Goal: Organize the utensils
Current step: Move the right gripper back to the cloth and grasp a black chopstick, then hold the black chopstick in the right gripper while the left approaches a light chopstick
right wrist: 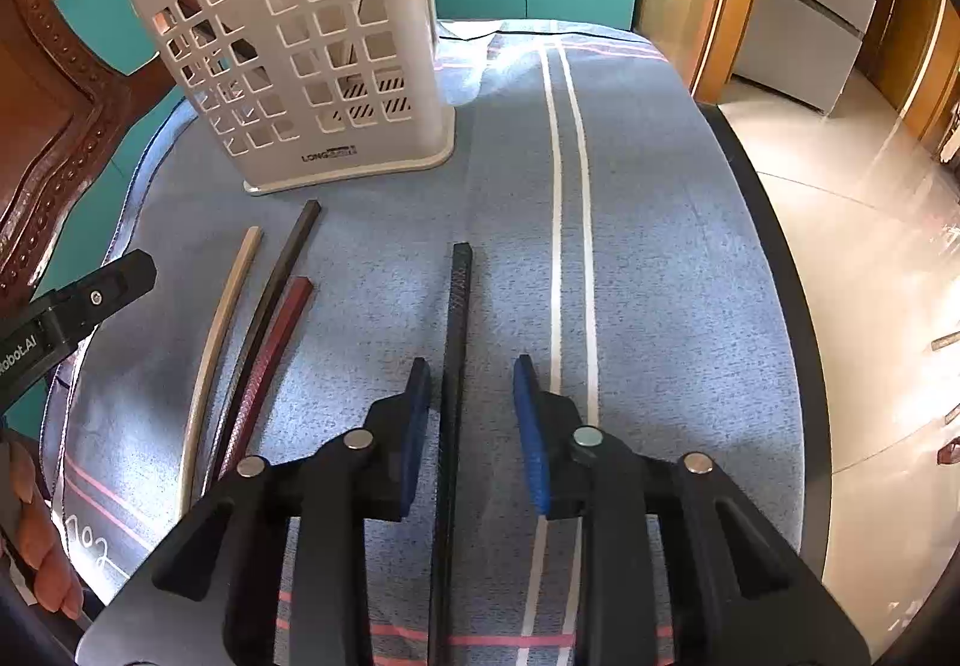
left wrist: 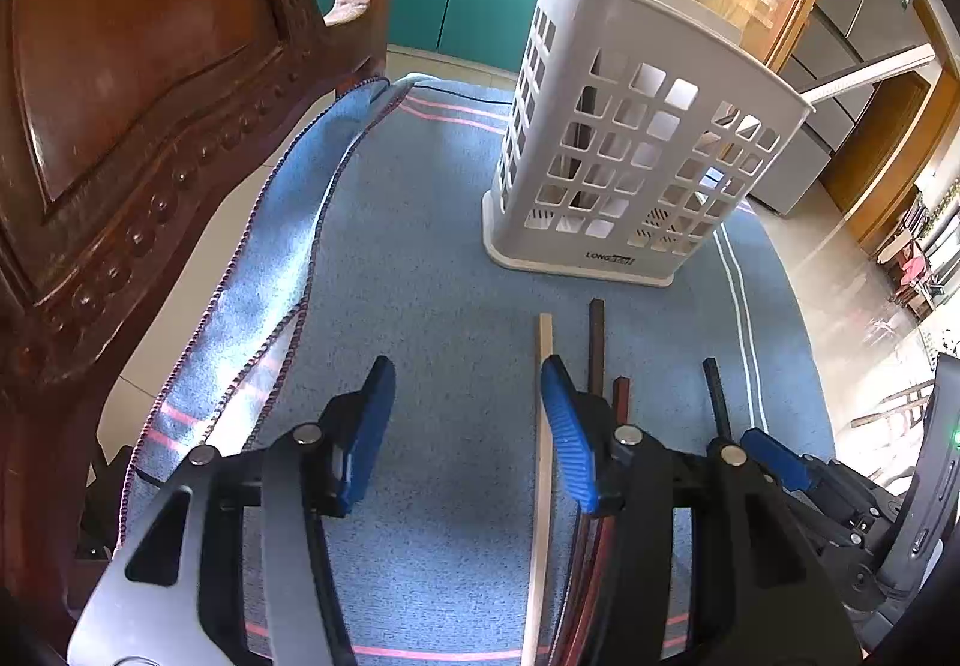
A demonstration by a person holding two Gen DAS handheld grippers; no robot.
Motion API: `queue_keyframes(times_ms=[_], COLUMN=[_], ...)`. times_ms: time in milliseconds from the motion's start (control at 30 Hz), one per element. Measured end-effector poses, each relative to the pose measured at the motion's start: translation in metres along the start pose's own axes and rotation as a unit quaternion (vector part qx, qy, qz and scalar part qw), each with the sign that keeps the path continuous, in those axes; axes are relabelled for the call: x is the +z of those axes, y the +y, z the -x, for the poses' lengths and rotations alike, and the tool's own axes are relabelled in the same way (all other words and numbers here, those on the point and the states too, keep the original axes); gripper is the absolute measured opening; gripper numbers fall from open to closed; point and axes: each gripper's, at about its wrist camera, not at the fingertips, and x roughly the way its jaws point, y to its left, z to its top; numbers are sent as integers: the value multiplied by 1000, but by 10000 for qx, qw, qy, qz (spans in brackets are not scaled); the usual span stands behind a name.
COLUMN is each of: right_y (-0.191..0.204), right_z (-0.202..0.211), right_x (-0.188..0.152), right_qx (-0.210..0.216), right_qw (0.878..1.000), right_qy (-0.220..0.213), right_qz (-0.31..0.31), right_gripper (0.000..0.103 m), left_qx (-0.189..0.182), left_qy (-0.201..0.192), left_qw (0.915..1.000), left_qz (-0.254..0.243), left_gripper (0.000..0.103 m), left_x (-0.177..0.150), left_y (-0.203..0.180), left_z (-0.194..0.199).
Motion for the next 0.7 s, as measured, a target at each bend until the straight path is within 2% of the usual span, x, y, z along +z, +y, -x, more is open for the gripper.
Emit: queue_keyframes(times_ms=[333, 500, 533, 567, 633, 700], right_y=[1, 10, 10, 10, 9, 5], right_z=[-5, -5, -5, -5, -4, -4], right_x=[1, 0, -1, -1, 0, 0], right_qx=[-1, -226, -229, -213, -171, -109], right_qw=[10000, 9992, 9992, 9993, 9995, 9998], right_qy=[-49, -62, -62, -64, -60, -63], right_qz=[75, 315, 311, 299, 258, 159], right_gripper=[34, 33, 31, 23, 14, 11], left_qx=[20, 23, 20, 19, -6, -44], left_qy=[83, 137, 151, 162, 190, 200], left_qw=[9999, 9998, 9998, 9998, 9997, 9998], left_qz=[-69, -113, -126, -133, -130, -64], left_gripper=[55, 55, 55, 55, 55, 55], left_x=[-2, -2, -2, -2, -2, 0], left_y=[-3, -6, -6, -7, -6, -3], left_z=[-3, -5, -5, -5, -7, -8])
